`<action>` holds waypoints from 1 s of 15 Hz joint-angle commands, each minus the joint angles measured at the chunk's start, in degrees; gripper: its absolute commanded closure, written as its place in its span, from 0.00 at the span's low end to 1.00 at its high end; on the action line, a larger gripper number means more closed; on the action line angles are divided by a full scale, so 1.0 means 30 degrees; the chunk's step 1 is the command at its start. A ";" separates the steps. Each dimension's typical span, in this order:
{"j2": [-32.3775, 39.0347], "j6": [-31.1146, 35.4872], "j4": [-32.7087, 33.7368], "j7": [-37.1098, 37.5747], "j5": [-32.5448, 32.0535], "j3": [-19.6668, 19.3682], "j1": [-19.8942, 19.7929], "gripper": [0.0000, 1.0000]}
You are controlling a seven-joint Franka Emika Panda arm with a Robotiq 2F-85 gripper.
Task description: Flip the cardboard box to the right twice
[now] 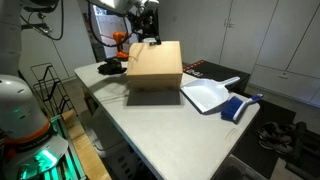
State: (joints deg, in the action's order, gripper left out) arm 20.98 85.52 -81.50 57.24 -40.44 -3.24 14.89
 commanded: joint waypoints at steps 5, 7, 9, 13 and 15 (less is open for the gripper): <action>-0.1526 0.0962 -0.2251 0.1126 -0.1073 0.0980 -0.0555 0.92; -0.1637 0.1007 -0.2419 0.1178 -0.1071 0.1005 -0.0593 0.98; -0.1871 0.0347 -0.2831 0.2099 -0.2765 0.1061 -0.0057 0.98; -0.2213 -0.1441 -0.3814 0.3806 -0.6653 0.1844 0.0748 0.98; -0.2137 -0.2620 -0.4316 0.4468 -0.8386 0.2344 0.1024 0.98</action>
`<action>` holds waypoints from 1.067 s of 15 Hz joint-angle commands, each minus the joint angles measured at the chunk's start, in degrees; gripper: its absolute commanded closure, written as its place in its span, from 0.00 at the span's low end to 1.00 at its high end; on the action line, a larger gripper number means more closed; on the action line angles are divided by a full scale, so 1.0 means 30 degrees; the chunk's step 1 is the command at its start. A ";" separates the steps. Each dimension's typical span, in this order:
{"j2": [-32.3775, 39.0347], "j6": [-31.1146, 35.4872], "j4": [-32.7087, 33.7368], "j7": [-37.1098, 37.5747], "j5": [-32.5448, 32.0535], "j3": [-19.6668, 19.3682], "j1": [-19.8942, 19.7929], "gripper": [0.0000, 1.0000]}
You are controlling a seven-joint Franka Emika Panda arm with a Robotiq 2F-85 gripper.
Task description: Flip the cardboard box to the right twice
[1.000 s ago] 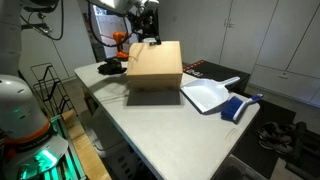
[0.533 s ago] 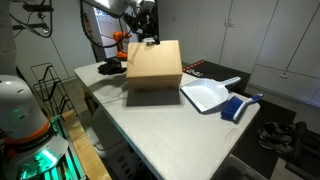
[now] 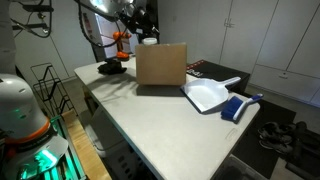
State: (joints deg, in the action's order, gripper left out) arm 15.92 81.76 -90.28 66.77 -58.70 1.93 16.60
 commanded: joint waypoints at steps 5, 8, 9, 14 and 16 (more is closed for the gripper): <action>-0.0266 -0.3949 -0.2358 0.2028 -0.5242 0.1709 0.0656 0.65; -0.0549 -0.4481 -0.2618 0.2476 -0.5180 0.2232 0.0514 0.44; -0.0662 -0.4542 -0.2594 0.2690 -0.4937 0.2361 0.0463 0.38; -0.2134 -0.2906 -0.2640 0.2417 -0.2130 0.3028 -0.0210 0.01; -0.2938 -0.1734 -0.2874 0.1787 -0.0756 0.3156 -0.0412 0.00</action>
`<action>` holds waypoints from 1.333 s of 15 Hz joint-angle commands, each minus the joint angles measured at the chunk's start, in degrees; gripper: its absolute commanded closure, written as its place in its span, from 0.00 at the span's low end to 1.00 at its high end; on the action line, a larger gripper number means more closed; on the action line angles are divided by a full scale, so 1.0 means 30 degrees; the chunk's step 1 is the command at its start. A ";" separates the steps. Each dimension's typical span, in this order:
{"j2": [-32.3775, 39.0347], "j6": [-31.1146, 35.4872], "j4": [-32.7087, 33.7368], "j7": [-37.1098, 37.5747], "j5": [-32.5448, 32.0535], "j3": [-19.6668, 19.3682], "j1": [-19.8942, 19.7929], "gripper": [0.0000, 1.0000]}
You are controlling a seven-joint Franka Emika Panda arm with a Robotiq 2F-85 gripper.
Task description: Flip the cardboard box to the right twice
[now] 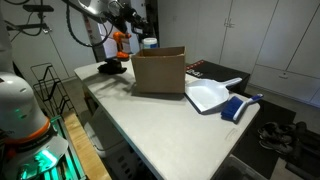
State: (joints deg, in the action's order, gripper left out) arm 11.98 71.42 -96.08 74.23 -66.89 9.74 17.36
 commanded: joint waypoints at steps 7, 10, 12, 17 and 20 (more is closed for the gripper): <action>-0.4161 0.7235 -0.2039 -0.4515 0.6270 0.0043 -0.1791 0.00; -0.3426 0.6134 -0.0949 -0.3664 0.6117 0.0160 -0.1773 0.00; -0.3390 0.6260 -0.0958 -0.3652 0.6425 0.0074 -0.1922 0.00; -0.3695 0.8492 -0.1442 -0.7024 1.0426 -0.0125 -0.2290 0.00; -0.3907 0.9436 -0.1722 -0.9765 1.2479 -0.0319 -0.2617 0.00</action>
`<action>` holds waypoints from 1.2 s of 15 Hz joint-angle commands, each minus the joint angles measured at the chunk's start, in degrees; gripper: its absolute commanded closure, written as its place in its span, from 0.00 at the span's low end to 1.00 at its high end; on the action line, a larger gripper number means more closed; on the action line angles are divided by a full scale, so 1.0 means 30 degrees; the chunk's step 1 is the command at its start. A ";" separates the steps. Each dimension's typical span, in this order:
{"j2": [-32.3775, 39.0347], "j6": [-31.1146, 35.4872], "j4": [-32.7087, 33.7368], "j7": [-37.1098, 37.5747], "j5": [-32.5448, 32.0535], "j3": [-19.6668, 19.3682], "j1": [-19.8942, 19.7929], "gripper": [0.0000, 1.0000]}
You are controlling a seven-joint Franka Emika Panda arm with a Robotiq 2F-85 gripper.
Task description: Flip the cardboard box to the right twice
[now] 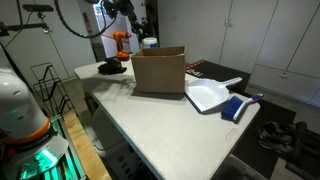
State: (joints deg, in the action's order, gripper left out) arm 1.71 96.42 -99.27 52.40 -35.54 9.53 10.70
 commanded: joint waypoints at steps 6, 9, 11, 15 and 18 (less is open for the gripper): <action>-0.0620 0.3026 -0.1945 -0.8779 0.5733 -0.0894 -0.1165 0.00; -0.0337 0.2427 -0.2269 -1.1912 0.7438 -0.1122 -0.1427 0.00; -0.0146 0.1940 -0.2445 -1.3490 0.8098 -0.1216 -0.1546 0.00; 0.0099 0.1266 -0.2752 -1.5152 0.8296 -0.1324 -0.1657 0.26; 0.0316 0.0514 -0.2722 -1.4659 0.8363 -0.1326 -0.1595 0.36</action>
State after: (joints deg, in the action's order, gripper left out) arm 2.33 100.39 -107.06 8.71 -12.13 5.63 5.98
